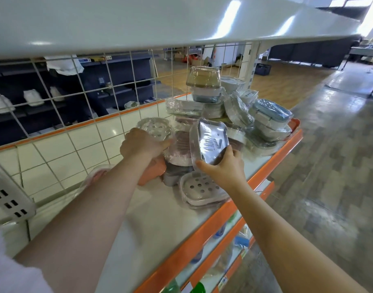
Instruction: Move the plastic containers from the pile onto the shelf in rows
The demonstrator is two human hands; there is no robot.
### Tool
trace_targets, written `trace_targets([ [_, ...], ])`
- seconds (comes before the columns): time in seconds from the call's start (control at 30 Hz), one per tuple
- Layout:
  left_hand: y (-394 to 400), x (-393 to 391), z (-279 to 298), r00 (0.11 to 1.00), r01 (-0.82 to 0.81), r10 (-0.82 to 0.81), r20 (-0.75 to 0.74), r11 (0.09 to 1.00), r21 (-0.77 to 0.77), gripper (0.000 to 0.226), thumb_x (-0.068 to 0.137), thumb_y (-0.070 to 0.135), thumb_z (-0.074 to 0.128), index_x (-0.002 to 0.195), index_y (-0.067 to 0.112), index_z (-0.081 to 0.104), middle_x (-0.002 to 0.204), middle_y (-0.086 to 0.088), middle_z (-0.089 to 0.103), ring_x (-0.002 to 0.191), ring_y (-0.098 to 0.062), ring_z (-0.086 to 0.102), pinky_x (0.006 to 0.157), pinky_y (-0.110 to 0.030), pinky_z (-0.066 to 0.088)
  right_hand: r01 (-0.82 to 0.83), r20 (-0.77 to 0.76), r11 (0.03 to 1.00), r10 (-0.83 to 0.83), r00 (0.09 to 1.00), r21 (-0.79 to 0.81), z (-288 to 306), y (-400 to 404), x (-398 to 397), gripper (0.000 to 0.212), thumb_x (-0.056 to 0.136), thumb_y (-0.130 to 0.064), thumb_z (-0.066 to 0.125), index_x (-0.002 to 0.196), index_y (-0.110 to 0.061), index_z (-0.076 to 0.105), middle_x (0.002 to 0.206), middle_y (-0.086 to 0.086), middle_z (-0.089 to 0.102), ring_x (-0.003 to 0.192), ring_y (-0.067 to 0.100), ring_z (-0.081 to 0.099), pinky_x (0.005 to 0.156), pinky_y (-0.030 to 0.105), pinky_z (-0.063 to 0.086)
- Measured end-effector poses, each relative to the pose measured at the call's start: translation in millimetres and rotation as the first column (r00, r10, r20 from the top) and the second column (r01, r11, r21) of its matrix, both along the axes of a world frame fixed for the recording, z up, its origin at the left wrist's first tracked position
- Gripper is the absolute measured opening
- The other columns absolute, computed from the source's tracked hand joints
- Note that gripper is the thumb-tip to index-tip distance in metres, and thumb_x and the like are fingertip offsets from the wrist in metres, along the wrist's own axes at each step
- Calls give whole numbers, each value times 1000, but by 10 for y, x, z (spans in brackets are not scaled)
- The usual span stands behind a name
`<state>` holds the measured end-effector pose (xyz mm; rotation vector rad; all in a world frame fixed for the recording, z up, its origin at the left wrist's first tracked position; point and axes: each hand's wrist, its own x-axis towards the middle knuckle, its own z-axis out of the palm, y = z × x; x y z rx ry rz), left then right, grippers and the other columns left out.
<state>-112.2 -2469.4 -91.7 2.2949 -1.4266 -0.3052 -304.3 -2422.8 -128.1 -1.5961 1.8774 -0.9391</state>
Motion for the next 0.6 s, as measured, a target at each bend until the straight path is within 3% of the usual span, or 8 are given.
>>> trace_targets([
  [0.13,158,20,-40,998,-11,5,-69,997,-81,107,61,75,66,136,5,35,128,-11,51,114,-32,54,85,-38,47,14,53,1000,-13,999,-14,10,68,8,81,61,-57,75,119,-9,46,114,5,40,113,26,43,91,45,50],
  [0.3,462,6,-60,986,-24,-7,-165,983,-183,103,59,74,67,134,9,39,127,-10,51,112,-30,55,83,-36,46,0,85,997,7,996,-76,69,205,51,73,73,-53,69,126,-7,46,121,10,43,114,28,45,100,42,42],
  [0.4,703,25,-26,969,-43,-14,-248,974,-222,94,67,67,66,134,7,41,129,-12,49,114,-31,53,90,-38,47,-41,118,994,53,992,-101,110,331,100,71,75,-53,69,126,-8,47,122,9,43,114,28,45,101,43,41],
  [0.53,1099,98,-18,941,-111,15,-338,957,-268,93,69,69,61,136,9,42,125,-15,52,117,-33,51,91,-40,46,-96,121,989,109,987,-109,133,570,164,62,67,-62,66,103,-13,54,109,6,47,101,24,48,91,40,44],
  [0.6,1327,142,6,914,-153,39,-403,955,-255,78,81,64,55,133,7,48,111,-17,60,109,-34,54,90,-38,45,-122,153,982,144,978,-145,142,718,213,45,70,-61,64,76,-20,46,84,2,46,79,18,45,72,31,40],
])
